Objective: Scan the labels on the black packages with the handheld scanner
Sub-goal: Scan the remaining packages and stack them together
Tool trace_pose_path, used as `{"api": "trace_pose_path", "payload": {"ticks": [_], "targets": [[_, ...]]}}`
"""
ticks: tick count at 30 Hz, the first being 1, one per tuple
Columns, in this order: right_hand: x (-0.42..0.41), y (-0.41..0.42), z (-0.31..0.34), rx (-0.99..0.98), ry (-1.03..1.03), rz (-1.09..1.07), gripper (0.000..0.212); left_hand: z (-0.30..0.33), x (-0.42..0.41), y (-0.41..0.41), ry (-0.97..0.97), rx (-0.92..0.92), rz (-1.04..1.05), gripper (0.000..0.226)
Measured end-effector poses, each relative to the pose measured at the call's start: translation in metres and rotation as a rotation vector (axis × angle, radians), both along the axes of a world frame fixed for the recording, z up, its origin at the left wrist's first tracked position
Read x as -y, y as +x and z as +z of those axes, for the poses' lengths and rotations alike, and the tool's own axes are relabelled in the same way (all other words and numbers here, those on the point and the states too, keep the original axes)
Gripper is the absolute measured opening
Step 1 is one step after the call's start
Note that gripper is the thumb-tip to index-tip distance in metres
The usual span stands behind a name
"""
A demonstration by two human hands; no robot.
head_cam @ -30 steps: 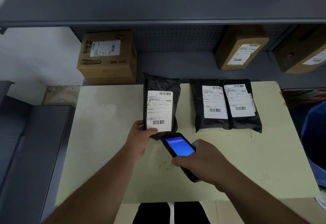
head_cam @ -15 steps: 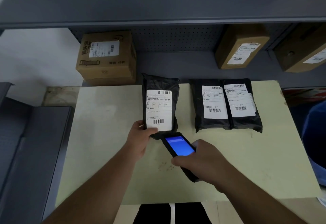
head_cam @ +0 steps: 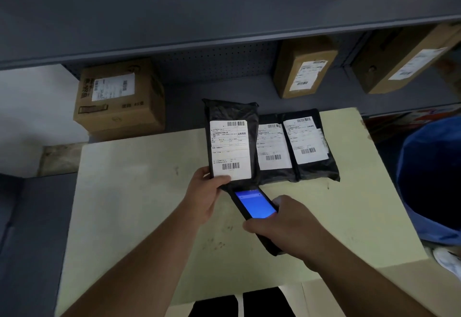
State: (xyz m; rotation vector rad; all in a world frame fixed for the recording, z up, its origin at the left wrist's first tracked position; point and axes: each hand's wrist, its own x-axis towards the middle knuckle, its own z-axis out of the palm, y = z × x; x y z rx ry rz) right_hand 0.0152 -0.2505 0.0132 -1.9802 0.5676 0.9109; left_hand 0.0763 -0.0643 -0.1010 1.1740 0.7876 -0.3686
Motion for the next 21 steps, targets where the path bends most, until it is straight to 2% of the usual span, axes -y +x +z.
{"api": "trace_pose_path", "payload": {"ticks": [12, 16, 21], "targets": [[0.072, -0.001, 0.006, 0.028, -0.024, -0.114, 0.047, -0.004, 0.088, 0.023, -0.041, -0.011, -0.123, 0.042], [0.096, -0.002, 0.005, 0.025, -0.050, -0.138, 0.045, -0.005, 0.116, 0.028, -0.042, 0.002, -0.188, 0.028], [0.118, -0.003, 0.004, 0.011, -0.049, -0.177, 0.047, -0.015, 0.141, 0.033, -0.066, -0.003, -0.256, 0.043]]}}
